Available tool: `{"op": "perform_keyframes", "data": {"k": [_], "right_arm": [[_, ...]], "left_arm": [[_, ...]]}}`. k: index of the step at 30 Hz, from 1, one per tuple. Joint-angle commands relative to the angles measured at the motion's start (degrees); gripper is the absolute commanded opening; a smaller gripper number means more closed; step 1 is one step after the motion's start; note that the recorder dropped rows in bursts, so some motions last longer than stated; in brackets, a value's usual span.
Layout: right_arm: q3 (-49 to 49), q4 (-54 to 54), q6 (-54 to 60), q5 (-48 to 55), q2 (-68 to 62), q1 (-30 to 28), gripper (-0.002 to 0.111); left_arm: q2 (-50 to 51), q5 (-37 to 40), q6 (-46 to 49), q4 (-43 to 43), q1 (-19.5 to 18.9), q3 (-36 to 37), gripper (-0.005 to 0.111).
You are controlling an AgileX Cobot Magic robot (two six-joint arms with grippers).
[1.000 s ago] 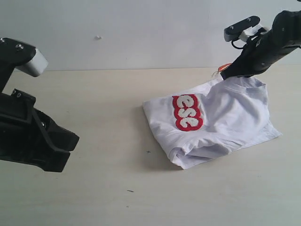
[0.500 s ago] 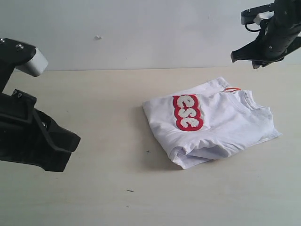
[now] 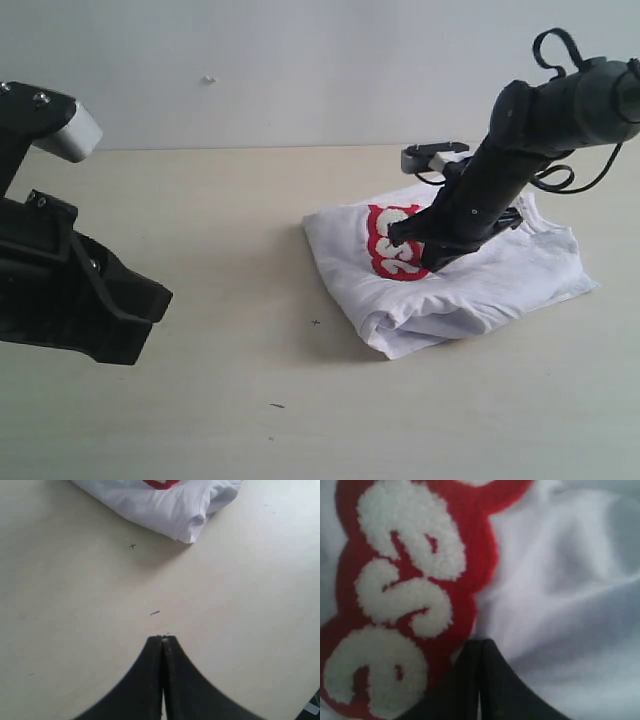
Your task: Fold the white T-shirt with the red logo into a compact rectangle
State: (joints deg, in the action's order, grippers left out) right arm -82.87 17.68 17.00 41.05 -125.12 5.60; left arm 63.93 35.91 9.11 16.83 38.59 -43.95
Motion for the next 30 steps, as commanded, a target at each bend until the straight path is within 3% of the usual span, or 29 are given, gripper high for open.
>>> {"op": "perform_keyframes", "data": {"k": [1,12,22,26,30], "right_arm": [[0.8,3.4,0.3,-0.6,-0.7,3.6,0.000],[0.4,12.3,0.9,-4.8,-0.9,14.4,0.000],[0.2,7.5,0.2,-4.6,5.9,14.0,0.009],[3.1,0.1,-6.8,-8.9,8.5,14.0,0.008],[6.4,-3.3,-9.2,-8.2,7.1,14.4,0.000]], "left_arm": [[-0.5,-0.1,0.2,0.4,0.3,-0.2,0.000],[-3.6,0.8,0.2,0.4,0.3,-0.8,0.000],[-3.8,1.1,1.3,-0.1,0.3,-0.8,0.000],[-4.2,1.1,1.4,-0.5,0.3,-0.8,0.000],[-5.5,1.0,1.4,-1.1,0.3,-0.8,0.000]]}}
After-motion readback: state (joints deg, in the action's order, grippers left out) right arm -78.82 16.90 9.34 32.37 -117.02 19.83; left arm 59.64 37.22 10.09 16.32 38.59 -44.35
